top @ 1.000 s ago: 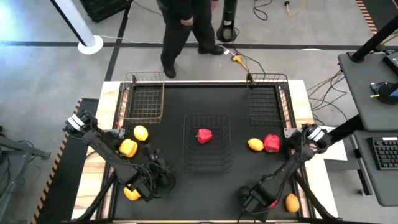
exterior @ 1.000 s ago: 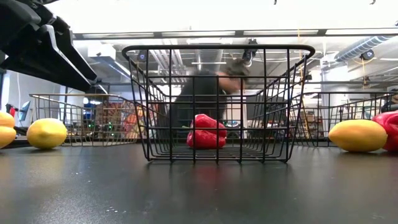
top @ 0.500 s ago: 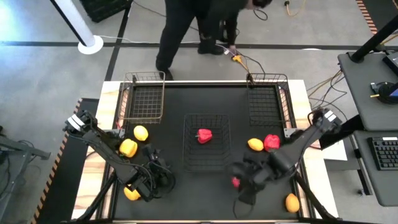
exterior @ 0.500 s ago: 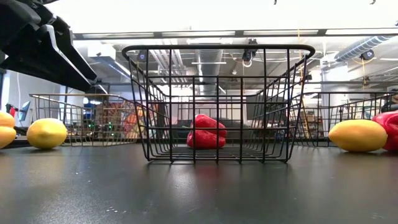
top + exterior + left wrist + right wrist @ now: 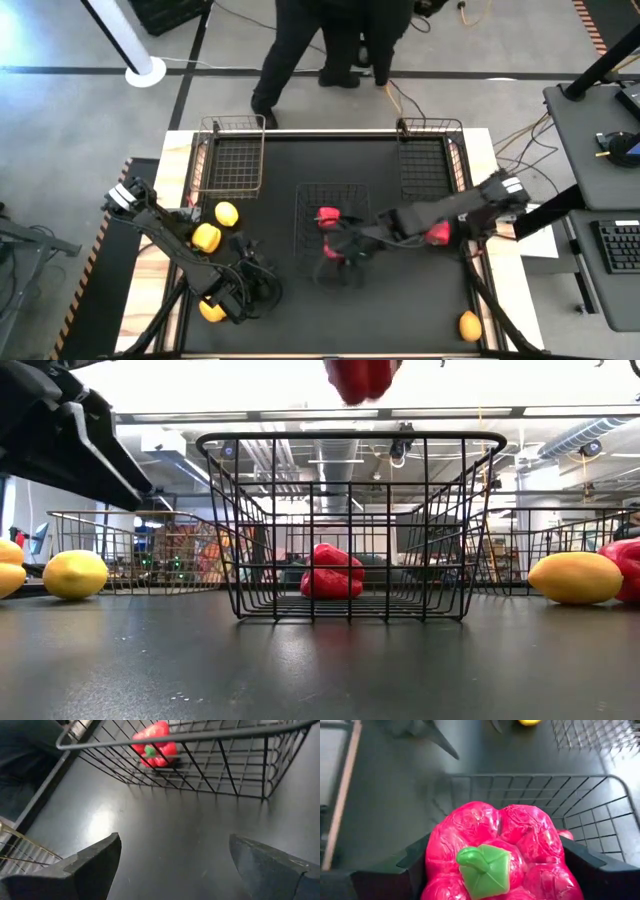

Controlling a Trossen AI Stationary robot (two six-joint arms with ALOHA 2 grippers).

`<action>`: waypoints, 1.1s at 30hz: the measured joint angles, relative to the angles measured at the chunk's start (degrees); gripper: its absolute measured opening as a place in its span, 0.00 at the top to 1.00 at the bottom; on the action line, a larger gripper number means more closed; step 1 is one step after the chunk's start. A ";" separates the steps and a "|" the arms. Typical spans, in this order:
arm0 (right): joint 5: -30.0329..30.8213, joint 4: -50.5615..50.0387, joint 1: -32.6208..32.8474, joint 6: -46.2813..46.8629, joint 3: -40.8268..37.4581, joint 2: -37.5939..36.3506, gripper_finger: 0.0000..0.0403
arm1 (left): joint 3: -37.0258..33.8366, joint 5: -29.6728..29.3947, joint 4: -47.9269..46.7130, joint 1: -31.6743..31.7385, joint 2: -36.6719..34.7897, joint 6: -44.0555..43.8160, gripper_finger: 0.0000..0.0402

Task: Sort produce into baskets
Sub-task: Put the bottom red bell pepper into the bottom wire basket

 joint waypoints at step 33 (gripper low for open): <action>-8.95 -3.19 -9.76 -8.28 -0.09 19.38 0.27 | 0.00 2.69 0.39 -0.02 0.00 -1.27 0.13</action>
